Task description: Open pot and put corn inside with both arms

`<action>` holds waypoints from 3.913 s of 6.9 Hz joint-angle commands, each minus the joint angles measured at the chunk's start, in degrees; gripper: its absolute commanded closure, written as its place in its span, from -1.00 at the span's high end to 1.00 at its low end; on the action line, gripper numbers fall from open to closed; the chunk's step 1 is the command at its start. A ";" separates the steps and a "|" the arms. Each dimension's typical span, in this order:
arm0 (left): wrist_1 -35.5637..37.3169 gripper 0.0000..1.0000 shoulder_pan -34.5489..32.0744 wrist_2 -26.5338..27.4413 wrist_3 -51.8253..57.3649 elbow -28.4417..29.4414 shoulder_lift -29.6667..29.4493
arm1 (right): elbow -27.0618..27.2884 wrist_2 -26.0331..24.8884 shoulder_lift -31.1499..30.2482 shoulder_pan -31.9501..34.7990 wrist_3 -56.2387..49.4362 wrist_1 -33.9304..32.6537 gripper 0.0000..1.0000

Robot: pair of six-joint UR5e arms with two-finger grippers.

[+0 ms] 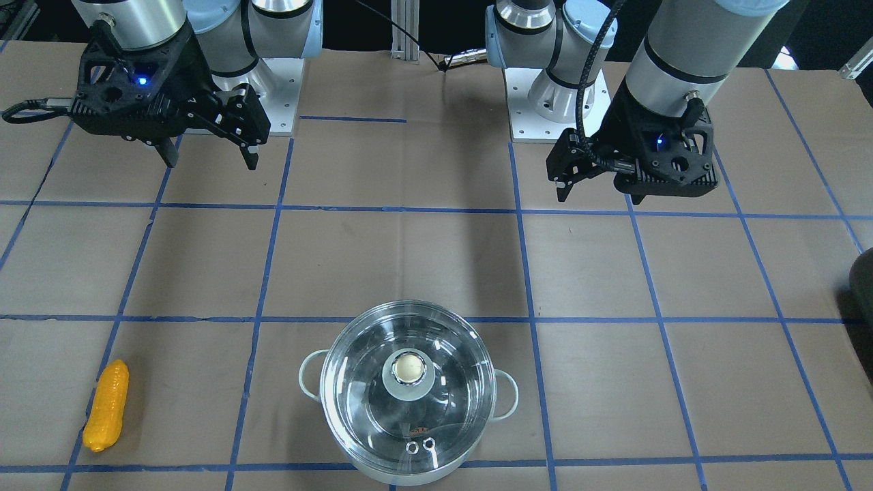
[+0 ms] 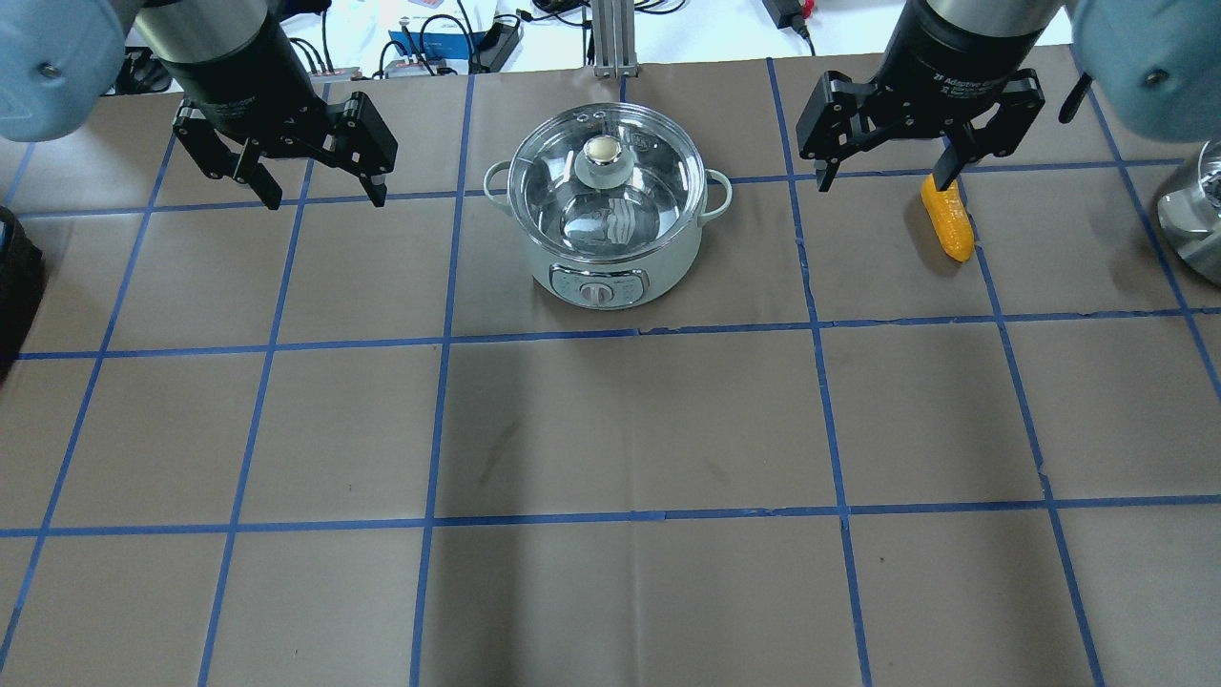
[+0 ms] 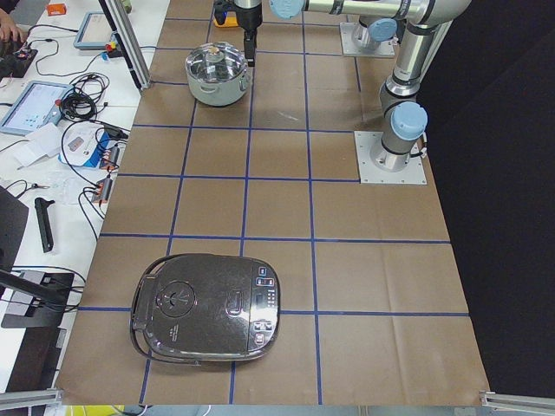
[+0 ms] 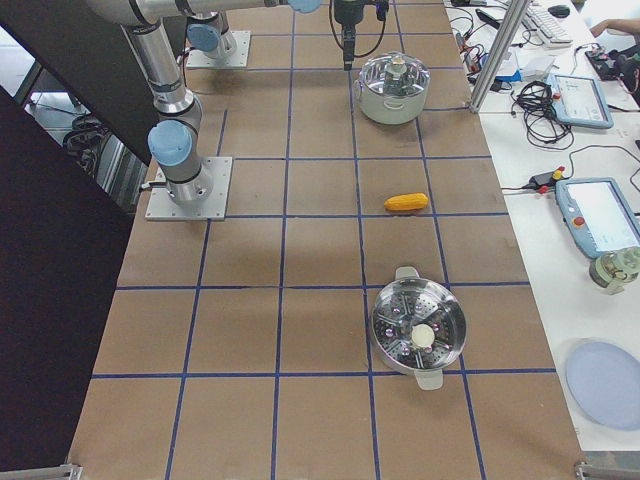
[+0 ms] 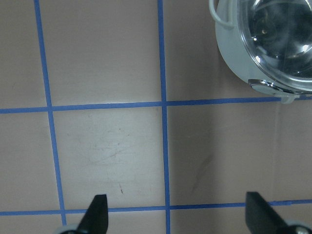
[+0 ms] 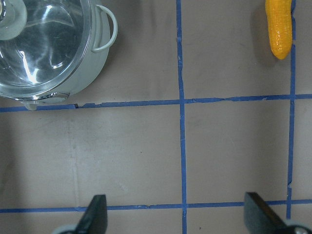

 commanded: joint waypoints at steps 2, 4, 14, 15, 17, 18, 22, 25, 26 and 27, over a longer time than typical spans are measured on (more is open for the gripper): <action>-0.68 1.00 -0.17 0.08 -0.61 -0.96 1.05 | -0.05 0.05 0.00 0.02 0.00 0.00 1.00; 0.10 1.00 0.17 0.08 -0.88 -1.52 0.73 | -0.05 0.05 0.00 0.02 0.09 0.00 1.00; 20.74 1.00 -16.51 -5.11 -27.31 15.99 -28.90 | -0.13 0.14 0.00 0.02 0.09 0.00 1.00; 21.11 1.00 -16.61 -5.01 -27.77 15.99 -29.35 | -0.13 0.13 0.00 0.02 0.09 0.00 1.00; 21.20 1.00 -16.61 -4.93 -27.25 15.90 -29.44 | -0.13 0.22 0.00 0.02 0.09 0.00 1.00; 21.29 1.00 -16.61 -4.75 -26.99 15.99 -29.79 | -0.13 0.22 0.00 0.02 0.09 0.00 1.00; 23.83 0.91 -16.52 -4.66 -26.98 16.16 -30.06 | -0.05 0.40 0.00 0.02 0.09 -0.09 1.00; 23.84 -0.37 -16.44 -4.49 -24.79 16.25 -30.58 | -0.13 0.40 0.00 0.02 0.09 -0.09 1.00; 23.84 -0.62 -16.18 -4.57 -24.70 16.34 -30.41 | -0.13 0.40 0.00 0.02 0.09 -0.09 1.00; 23.66 -0.64 -16.09 -4.40 -24.70 17.39 -29.80 | -0.05 0.40 0.00 0.02 0.09 -0.09 1.00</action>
